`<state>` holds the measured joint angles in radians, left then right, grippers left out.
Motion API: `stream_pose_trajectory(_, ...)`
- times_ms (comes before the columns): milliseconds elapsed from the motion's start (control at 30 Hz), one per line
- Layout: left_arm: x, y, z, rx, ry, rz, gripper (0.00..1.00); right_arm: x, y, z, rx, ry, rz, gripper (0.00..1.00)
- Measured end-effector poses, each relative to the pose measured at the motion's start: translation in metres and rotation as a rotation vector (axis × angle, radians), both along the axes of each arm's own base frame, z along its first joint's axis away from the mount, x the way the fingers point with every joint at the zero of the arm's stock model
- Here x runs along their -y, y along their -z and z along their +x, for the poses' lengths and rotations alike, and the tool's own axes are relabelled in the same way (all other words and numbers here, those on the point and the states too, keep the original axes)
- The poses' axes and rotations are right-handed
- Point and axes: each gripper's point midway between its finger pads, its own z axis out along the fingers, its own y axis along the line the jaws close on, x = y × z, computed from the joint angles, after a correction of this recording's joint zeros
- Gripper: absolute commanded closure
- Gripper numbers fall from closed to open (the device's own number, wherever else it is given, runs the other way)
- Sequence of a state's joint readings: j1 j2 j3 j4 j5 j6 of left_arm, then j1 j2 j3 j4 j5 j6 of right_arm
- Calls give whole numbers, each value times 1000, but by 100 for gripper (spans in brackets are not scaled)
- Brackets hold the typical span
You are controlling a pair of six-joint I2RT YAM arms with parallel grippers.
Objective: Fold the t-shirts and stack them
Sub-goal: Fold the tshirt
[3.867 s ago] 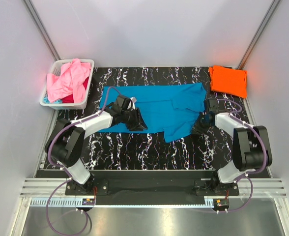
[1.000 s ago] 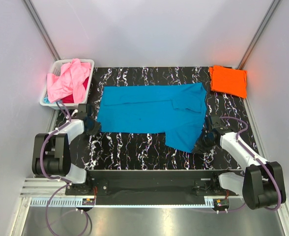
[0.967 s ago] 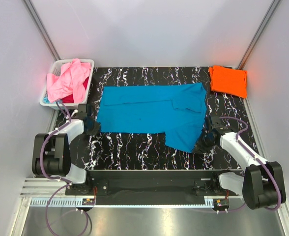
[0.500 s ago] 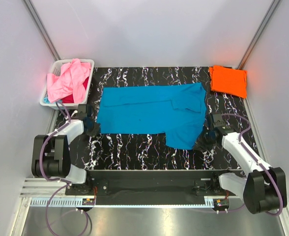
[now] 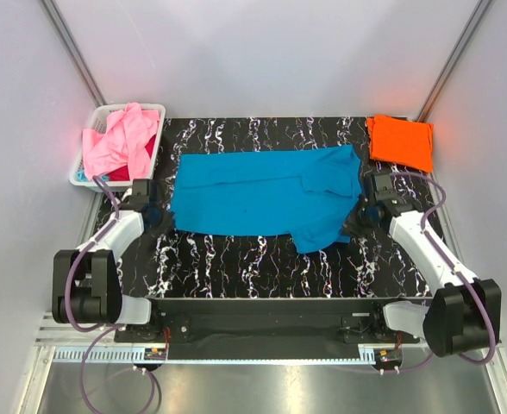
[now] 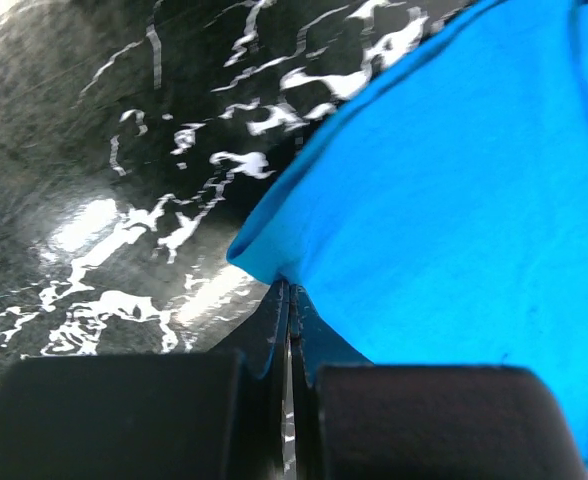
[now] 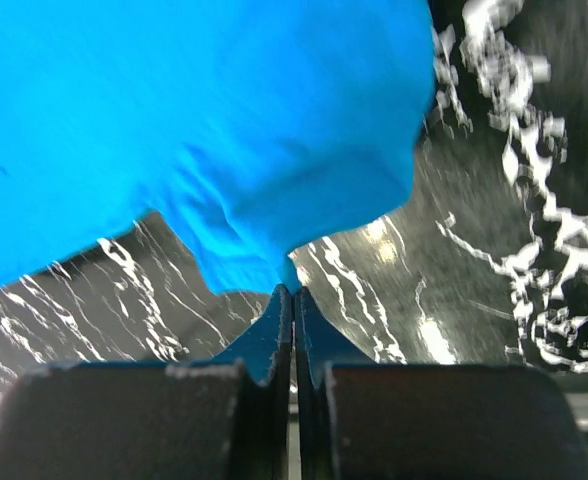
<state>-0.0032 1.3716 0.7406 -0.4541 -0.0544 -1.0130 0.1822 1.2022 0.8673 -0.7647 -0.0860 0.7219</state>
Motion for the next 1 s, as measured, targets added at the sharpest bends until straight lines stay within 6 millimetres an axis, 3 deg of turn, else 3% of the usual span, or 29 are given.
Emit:
stream_pose_trajectory(333,6,-50,61,120,16,-1,100,5,-32,83,91,-18,-97,100)
stream_pose_trajectory(667,11,-39,111,78,33,4,100,33,-34,163,136,26,-142,100)
stream_pose_trajectory(1000,13,-36,180,91,57,20,100,43,3,223,110,26,-152,100)
